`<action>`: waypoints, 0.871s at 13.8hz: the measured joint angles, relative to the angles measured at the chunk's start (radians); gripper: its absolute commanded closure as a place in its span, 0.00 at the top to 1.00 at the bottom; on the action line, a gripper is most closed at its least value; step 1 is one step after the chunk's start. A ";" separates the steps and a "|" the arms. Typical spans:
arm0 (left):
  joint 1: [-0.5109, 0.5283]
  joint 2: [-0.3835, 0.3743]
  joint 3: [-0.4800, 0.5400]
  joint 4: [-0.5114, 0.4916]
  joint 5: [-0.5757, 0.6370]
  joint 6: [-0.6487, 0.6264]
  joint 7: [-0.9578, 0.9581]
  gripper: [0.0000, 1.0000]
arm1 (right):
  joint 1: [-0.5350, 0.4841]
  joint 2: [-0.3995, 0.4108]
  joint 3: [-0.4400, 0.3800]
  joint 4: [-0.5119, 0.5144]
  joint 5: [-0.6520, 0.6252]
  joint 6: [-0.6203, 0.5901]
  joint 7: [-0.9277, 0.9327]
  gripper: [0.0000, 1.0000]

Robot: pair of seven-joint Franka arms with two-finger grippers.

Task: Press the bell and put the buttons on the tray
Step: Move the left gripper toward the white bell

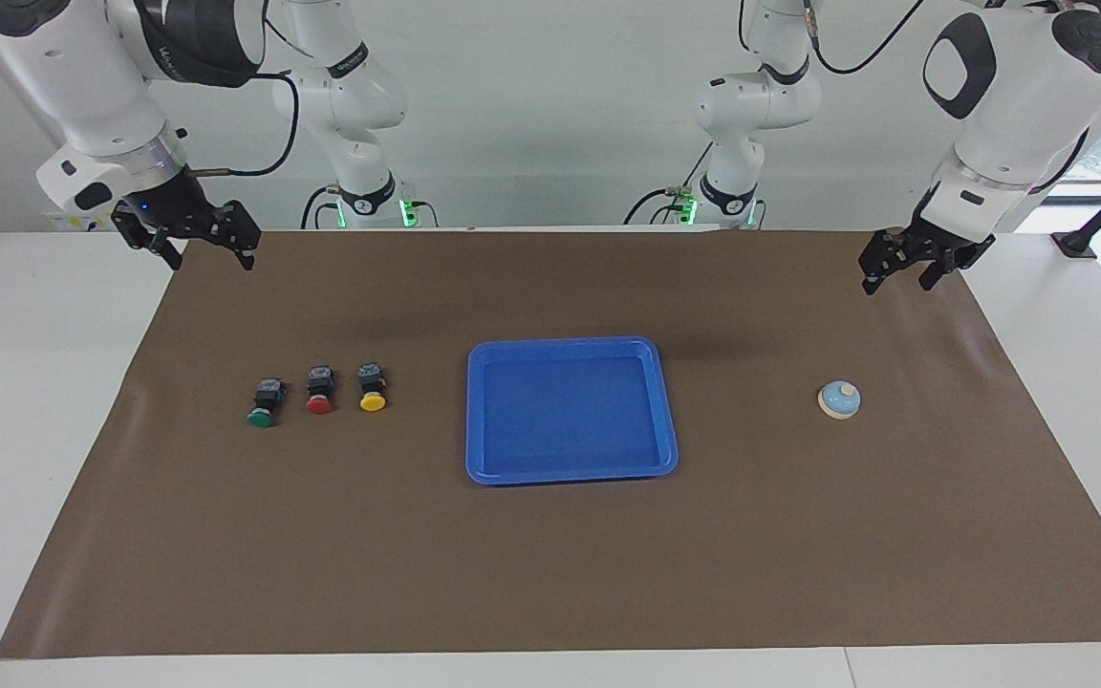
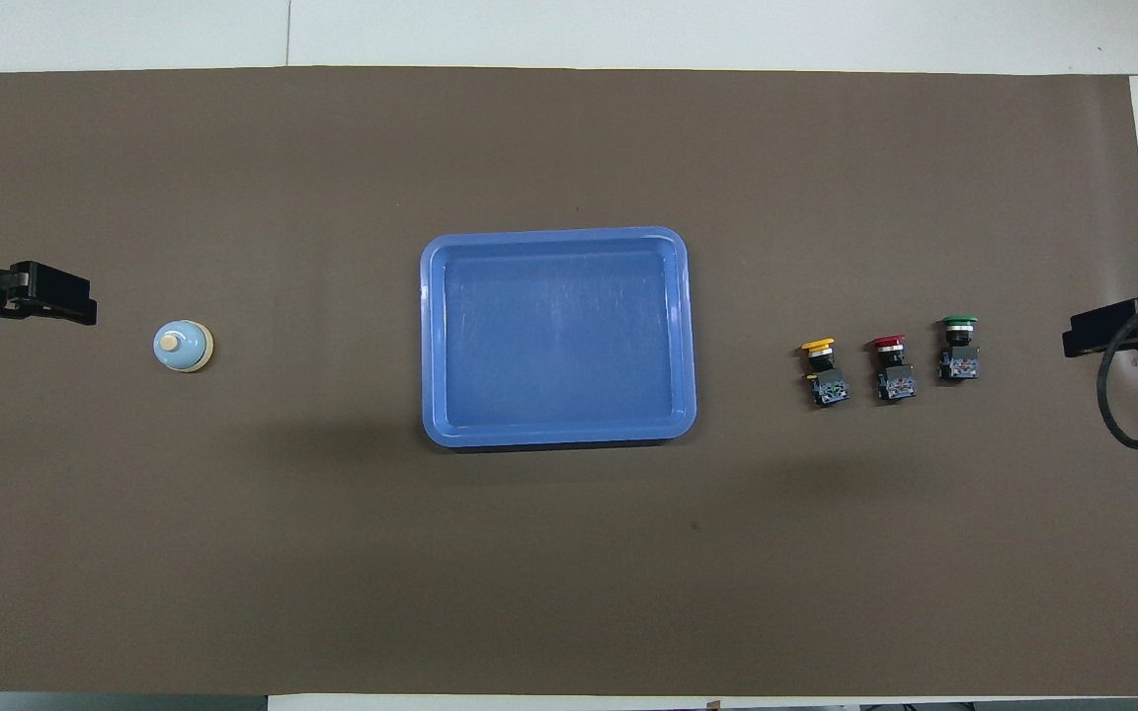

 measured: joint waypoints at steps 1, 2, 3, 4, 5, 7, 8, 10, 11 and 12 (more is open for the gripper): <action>0.015 0.000 0.000 -0.007 0.000 0.014 -0.002 0.00 | 0.000 0.000 0.000 0.000 0.000 0.000 0.000 1.00; 0.033 0.001 0.001 -0.022 0.000 0.041 -0.002 0.00 | 0.000 0.000 0.000 0.000 0.000 0.000 0.000 1.00; 0.047 0.003 0.002 -0.042 0.000 0.070 -0.001 0.00 | 0.000 0.000 0.000 0.000 0.000 0.000 0.000 1.00; 0.055 0.010 0.002 -0.062 0.000 0.094 0.000 0.00 | 0.000 0.000 0.000 0.000 0.000 0.000 0.000 1.00; 0.056 0.023 0.002 -0.080 0.000 0.118 0.000 0.00 | 0.000 0.000 0.000 0.000 0.000 0.000 0.000 1.00; 0.056 0.071 -0.001 -0.095 -0.001 0.167 0.000 0.00 | 0.000 0.000 0.000 0.000 0.000 0.000 0.000 1.00; 0.055 0.100 -0.003 -0.097 -0.001 0.193 0.000 0.00 | 0.000 0.000 0.000 0.000 0.000 0.000 0.000 1.00; 0.055 0.151 -0.006 -0.099 -0.001 0.231 0.000 0.00 | 0.000 0.000 0.000 0.000 0.000 0.000 0.000 1.00; 0.055 0.167 -0.006 -0.104 -0.001 0.247 0.000 0.00 | 0.000 0.000 0.000 0.000 0.000 0.000 0.000 1.00; 0.055 0.176 -0.005 -0.116 -0.001 0.270 0.000 0.00 | 0.000 0.000 0.000 0.000 0.000 0.000 0.000 1.00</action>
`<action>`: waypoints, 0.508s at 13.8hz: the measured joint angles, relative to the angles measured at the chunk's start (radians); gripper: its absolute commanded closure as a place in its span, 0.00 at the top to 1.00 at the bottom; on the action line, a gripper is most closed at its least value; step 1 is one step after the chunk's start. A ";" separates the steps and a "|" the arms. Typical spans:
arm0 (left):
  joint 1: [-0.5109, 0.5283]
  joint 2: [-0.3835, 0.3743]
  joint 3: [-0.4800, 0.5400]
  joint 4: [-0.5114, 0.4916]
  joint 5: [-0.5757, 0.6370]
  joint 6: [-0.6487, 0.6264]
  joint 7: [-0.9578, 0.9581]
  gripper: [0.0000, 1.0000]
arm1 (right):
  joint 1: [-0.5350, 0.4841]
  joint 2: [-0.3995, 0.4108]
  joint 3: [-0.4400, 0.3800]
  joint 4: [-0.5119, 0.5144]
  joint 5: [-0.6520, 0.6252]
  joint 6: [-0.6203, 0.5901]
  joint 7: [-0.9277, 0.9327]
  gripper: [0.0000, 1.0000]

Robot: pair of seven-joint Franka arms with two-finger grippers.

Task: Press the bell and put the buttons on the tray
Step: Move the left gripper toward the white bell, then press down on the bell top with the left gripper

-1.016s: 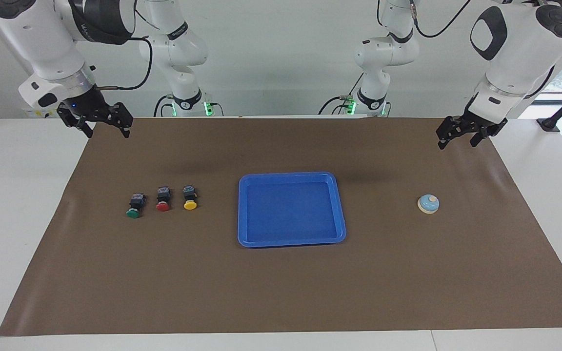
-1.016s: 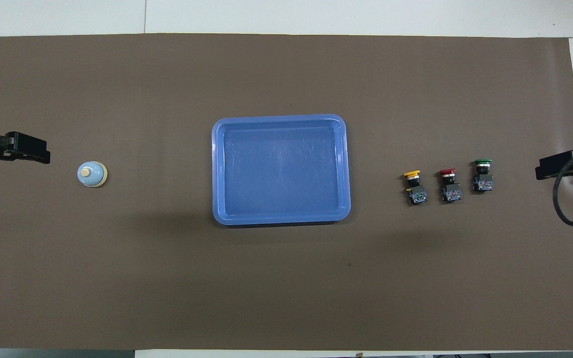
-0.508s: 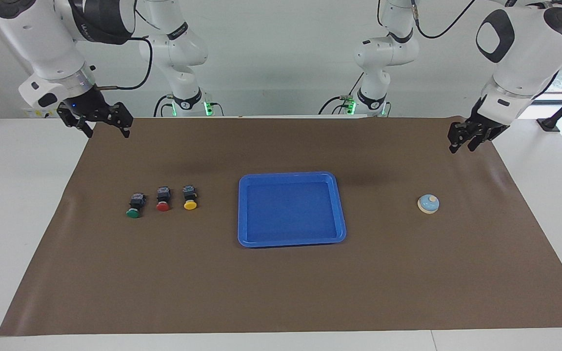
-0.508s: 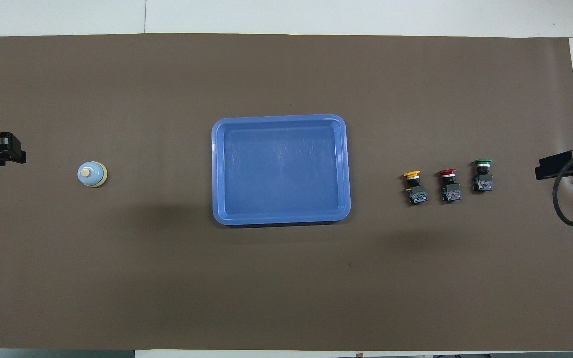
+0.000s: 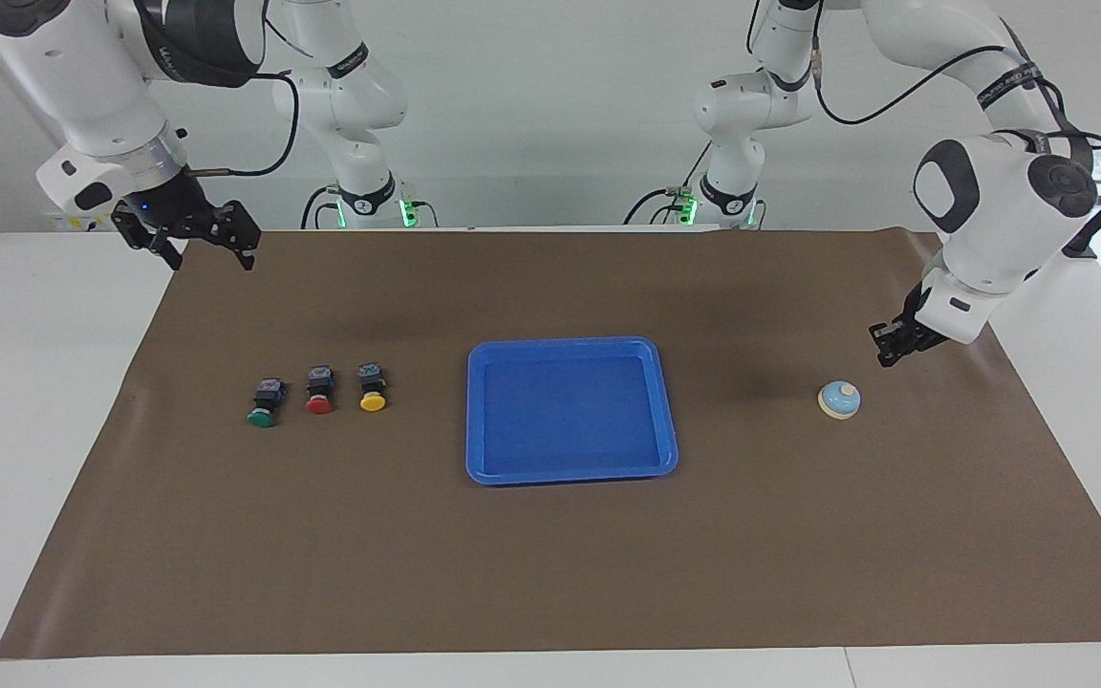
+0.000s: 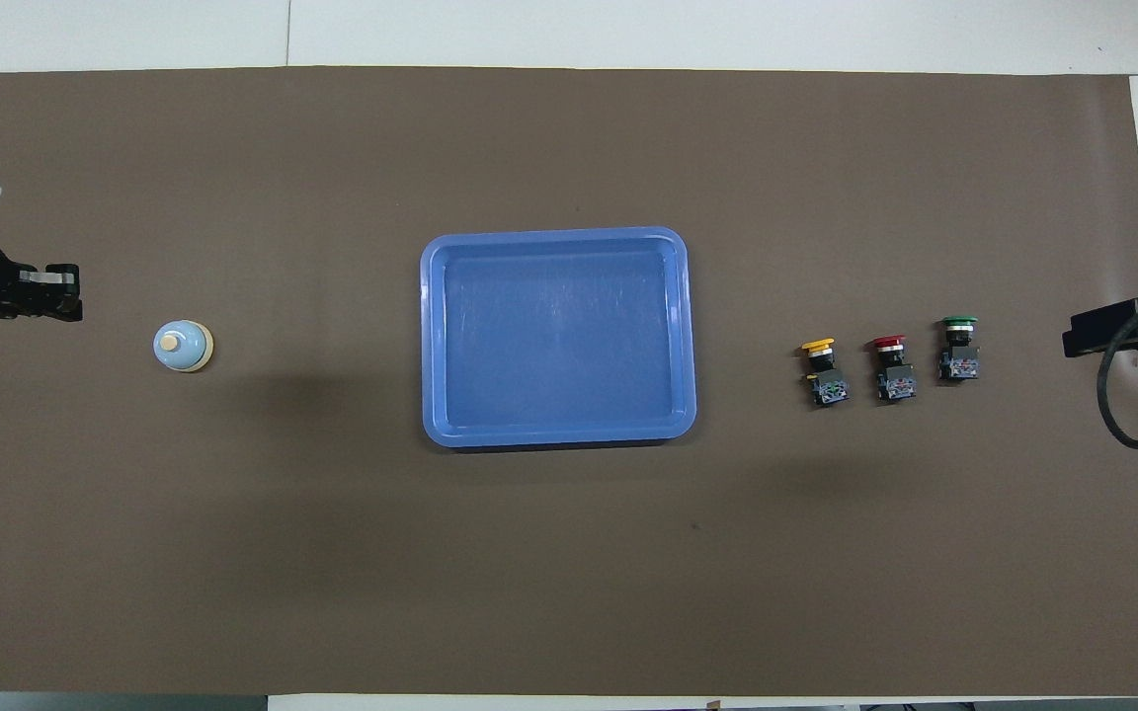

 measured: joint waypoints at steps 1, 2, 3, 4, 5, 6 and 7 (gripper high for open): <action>0.000 0.004 0.000 -0.017 0.000 0.025 0.000 0.00 | 0.000 0.000 0.000 0.000 0.000 0.000 0.000 1.00; 0.000 0.005 0.001 -0.034 0.000 0.045 0.000 0.00 | 0.000 0.000 0.000 0.000 0.000 0.000 0.000 1.00; 0.000 0.005 0.001 -0.051 0.000 0.060 0.000 0.00 | 0.000 0.000 0.000 0.000 0.000 0.000 0.000 1.00; 0.000 0.005 0.001 -0.068 0.000 0.076 0.000 0.00 | 0.000 0.000 0.000 0.000 0.000 0.000 0.000 1.00; 0.000 0.005 0.001 -0.088 0.000 0.095 0.000 0.00 | 0.000 0.000 0.000 0.000 0.000 0.000 0.000 1.00; 0.000 0.005 0.001 -0.108 0.000 0.117 0.000 0.00 | 0.000 0.000 0.000 0.000 0.000 0.000 0.000 1.00; 0.001 0.005 0.001 -0.125 0.000 0.134 0.000 0.00 | 0.000 0.000 0.000 0.000 0.000 0.000 0.000 1.00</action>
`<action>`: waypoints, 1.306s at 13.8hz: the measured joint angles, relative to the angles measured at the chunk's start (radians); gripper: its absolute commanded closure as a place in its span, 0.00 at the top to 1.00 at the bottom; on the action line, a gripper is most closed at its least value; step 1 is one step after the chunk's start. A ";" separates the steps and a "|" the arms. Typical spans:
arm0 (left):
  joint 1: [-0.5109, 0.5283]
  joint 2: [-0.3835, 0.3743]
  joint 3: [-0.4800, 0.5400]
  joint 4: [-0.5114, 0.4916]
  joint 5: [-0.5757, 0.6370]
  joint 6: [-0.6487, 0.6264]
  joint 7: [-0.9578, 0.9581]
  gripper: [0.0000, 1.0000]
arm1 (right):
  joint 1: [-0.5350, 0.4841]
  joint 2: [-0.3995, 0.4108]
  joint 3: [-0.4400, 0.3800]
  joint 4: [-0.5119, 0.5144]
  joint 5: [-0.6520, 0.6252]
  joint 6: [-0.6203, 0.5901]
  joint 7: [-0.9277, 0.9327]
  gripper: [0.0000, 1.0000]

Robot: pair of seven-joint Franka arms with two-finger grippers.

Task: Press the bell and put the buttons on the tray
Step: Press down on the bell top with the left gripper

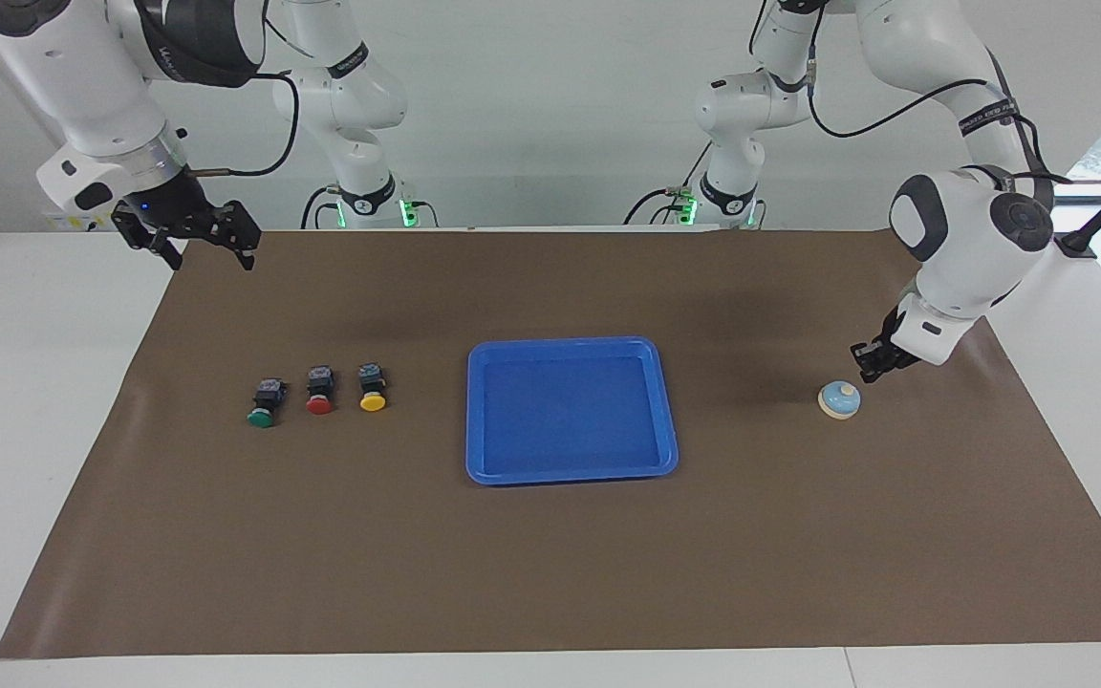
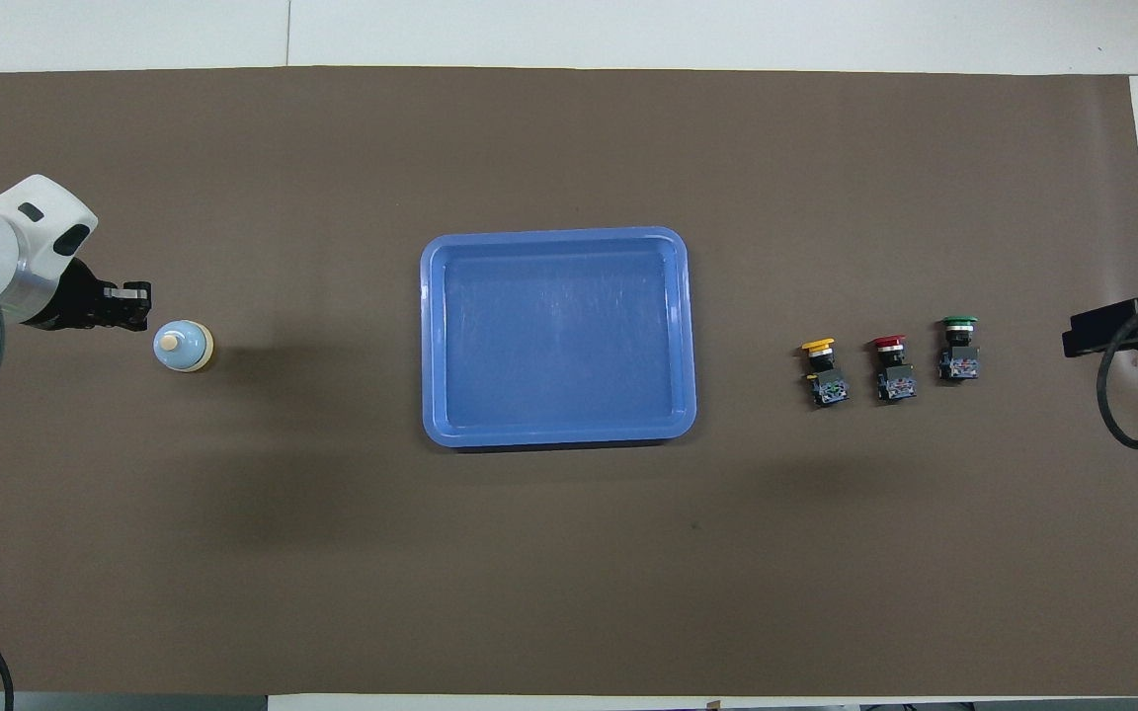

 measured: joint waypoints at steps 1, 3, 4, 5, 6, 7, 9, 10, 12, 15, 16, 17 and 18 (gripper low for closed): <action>0.000 0.000 0.000 -0.017 0.000 0.015 0.000 0.00 | 0.000 0.000 0.000 0.000 0.000 0.000 0.000 1.00; 0.002 0.000 0.001 -0.054 0.000 0.057 0.000 0.00 | 0.000 0.000 0.000 0.000 0.000 0.000 0.000 1.00; 0.002 0.000 0.002 -0.073 0.000 0.079 0.000 0.00 | 0.000 0.000 0.000 0.000 0.000 0.000 0.000 1.00; 0.003 0.000 0.003 -0.087 0.000 0.095 0.000 0.00 | 0.000 0.000 0.000 0.000 0.000 0.000 0.000 1.00; 0.003 0.000 0.003 -0.095 0.000 0.103 0.000 0.00 | 0.000 0.000 0.000 0.000 0.000 0.000 0.000 1.00; 0.004 0.000 0.003 -0.099 0.000 0.107 0.000 0.00 | 0.000 0.000 0.000 0.000 0.000 0.000 0.000 1.00; 0.004 0.000 0.003 -0.105 0.000 0.114 0.000 0.00 | 0.000 0.000 0.000 0.000 0.000 0.000 0.000 1.00; 0.004 0.001 0.003 -0.108 0.000 0.117 0.000 0.00 | 0.000 0.000 0.000 0.000 0.000 0.000 0.000 1.00; 0.004 0.005 0.003 -0.124 0.000 0.145 0.000 0.00 | 0.000 0.000 0.000 0.000 0.000 0.000 0.000 1.00; 0.004 0.008 0.003 -0.159 -0.001 0.205 0.000 0.00 | 0.000 0.000 0.000 0.000 0.000 0.000 0.000 1.00; 0.004 0.009 0.003 -0.154 -0.001 0.198 0.000 0.00 | 0.000 0.000 0.000 0.000 0.000 0.000 0.000 1.00; 0.004 0.016 0.003 -0.136 -0.001 0.170 0.000 0.00 | 0.000 0.000 0.000 0.000 0.000 0.000 0.000 1.00; 0.004 0.025 0.003 -0.098 -0.001 0.112 0.000 0.00 | 0.000 0.000 0.000 0.000 0.000 0.000 0.000 1.00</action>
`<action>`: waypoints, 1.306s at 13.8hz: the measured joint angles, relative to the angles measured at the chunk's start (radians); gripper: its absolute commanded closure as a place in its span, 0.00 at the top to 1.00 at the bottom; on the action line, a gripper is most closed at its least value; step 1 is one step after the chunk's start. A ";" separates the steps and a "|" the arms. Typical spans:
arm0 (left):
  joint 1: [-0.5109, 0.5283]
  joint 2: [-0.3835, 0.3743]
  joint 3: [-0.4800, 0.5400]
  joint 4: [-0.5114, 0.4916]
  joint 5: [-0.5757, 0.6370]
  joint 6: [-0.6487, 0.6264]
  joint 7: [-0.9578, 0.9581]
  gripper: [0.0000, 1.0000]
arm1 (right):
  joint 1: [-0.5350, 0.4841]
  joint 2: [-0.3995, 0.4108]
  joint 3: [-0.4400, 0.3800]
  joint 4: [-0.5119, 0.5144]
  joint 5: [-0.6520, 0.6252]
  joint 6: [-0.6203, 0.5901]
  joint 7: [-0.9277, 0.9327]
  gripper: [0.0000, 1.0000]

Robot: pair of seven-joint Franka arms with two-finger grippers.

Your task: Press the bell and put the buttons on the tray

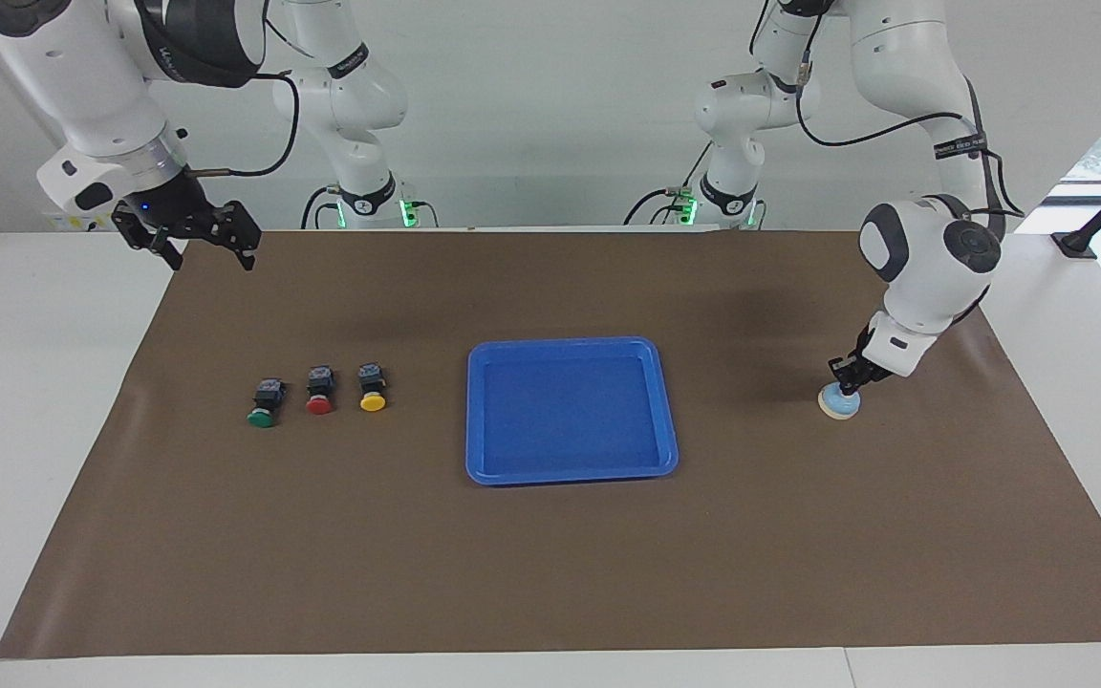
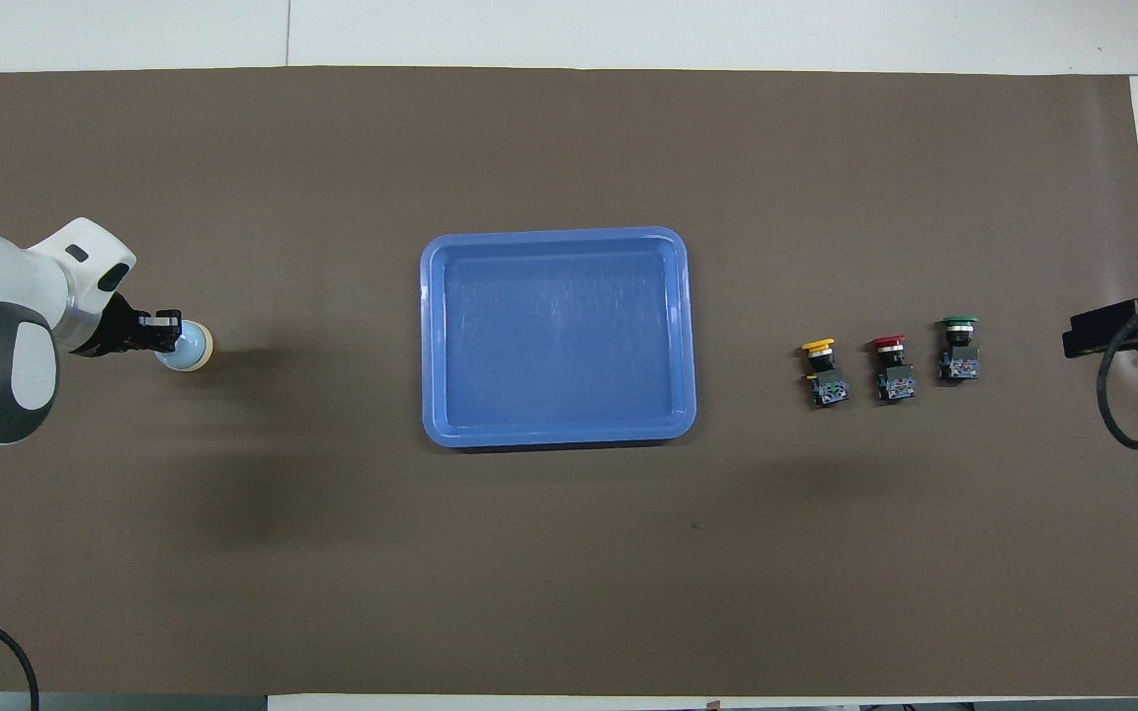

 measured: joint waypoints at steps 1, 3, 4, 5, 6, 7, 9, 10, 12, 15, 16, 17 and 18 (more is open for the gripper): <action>0.000 0.005 0.000 0.051 0.000 -0.072 0.000 0.00 | 0.000 0.000 0.000 0.000 0.000 -0.001 0.000 1.00; -0.001 -0.001 -0.001 0.152 0.000 -0.206 0.000 0.00 | 0.000 0.000 0.000 0.000 0.000 -0.001 0.000 1.00; -0.002 -0.009 -0.003 0.194 0.000 -0.261 0.000 0.27 | 0.000 -0.001 0.000 0.000 0.000 -0.001 0.000 1.00; -0.003 -0.020 -0.005 0.224 0.000 -0.304 0.000 0.60 | 0.000 -0.001 0.000 0.000 0.000 -0.001 0.000 1.00; -0.004 -0.032 -0.007 0.241 0.000 -0.333 0.000 1.00 | 0.000 -0.001 0.000 0.000 0.000 -0.001 0.000 1.00; -0.004 -0.046 -0.009 0.250 0.000 -0.347 0.000 1.00 | 0.000 -0.001 0.000 0.000 0.000 -0.001 0.000 1.00; -0.008 -0.077 -0.015 0.254 0.000 -0.366 -0.001 1.00 | 0.000 -0.001 0.000 0.000 0.000 -0.001 0.000 1.00; -0.011 -0.097 -0.018 0.254 0.000 -0.389 -0.002 1.00 | 0.000 -0.001 0.000 0.000 0.000 -0.001 0.000 1.00; -0.016 -0.138 -0.018 0.255 0.000 -0.444 -0.002 1.00 | -0.001 -0.002 -0.001 0.000 -0.001 -0.001 0.000 1.00; -0.020 -0.179 -0.019 0.254 0.000 -0.498 -0.002 1.00 | -0.050 -0.002 -0.014 0.001 -0.001 0.039 -0.009 1.00; -0.024 -0.186 -0.020 0.255 0.000 -0.508 -0.002 1.00 | -0.082 -0.001 -0.017 -0.003 -0.001 0.077 -0.045 1.00; -0.030 -0.190 -0.021 0.255 0.000 -0.517 -0.002 1.00 | -0.108 -0.001 -0.020 -0.013 0.000 0.109 -0.088 1.00; -0.033 -0.193 -0.023 0.255 0.000 -0.528 -0.002 1.00 | -0.125 0.000 -0.023 -0.032 0.000 0.134 -0.117 1.00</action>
